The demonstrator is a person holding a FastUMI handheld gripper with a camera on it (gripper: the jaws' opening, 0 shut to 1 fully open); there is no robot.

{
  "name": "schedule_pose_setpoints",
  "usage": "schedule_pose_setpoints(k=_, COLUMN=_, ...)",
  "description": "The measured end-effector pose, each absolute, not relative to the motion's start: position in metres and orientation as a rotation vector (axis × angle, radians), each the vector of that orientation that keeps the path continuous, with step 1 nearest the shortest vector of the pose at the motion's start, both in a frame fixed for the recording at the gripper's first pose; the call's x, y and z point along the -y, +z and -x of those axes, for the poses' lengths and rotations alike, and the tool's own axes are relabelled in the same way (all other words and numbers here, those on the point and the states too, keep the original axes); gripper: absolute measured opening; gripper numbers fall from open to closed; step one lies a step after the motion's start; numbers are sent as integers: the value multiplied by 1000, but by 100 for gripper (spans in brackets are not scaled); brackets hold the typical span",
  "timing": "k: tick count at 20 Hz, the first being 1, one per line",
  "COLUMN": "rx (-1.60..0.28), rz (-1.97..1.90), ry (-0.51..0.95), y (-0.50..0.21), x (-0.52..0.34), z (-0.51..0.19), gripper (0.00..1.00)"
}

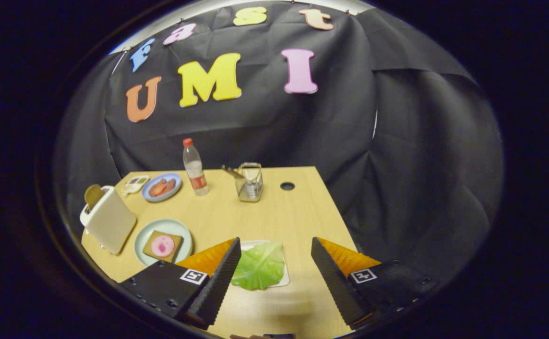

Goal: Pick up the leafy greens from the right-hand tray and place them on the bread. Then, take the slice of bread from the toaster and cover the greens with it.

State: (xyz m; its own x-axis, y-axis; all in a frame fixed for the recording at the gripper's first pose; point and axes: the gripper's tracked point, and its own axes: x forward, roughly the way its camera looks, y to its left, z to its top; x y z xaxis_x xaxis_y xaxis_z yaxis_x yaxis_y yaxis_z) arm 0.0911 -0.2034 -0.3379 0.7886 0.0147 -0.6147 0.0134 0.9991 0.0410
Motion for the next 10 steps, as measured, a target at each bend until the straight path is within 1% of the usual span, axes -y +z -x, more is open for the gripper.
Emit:
schedule_pose_setpoints(k=6, rx=-841, rz=-101, ry=57, y=-412, x=193, z=-120, gripper=93)
schedule_pose_setpoints(k=9, rx=-906, rz=-107, ry=70, y=-434, x=192, z=-129, gripper=81)
schedule_pose_setpoints(k=10, rx=-919, rz=-114, ry=81, y=-442, x=188, z=-135, gripper=80)
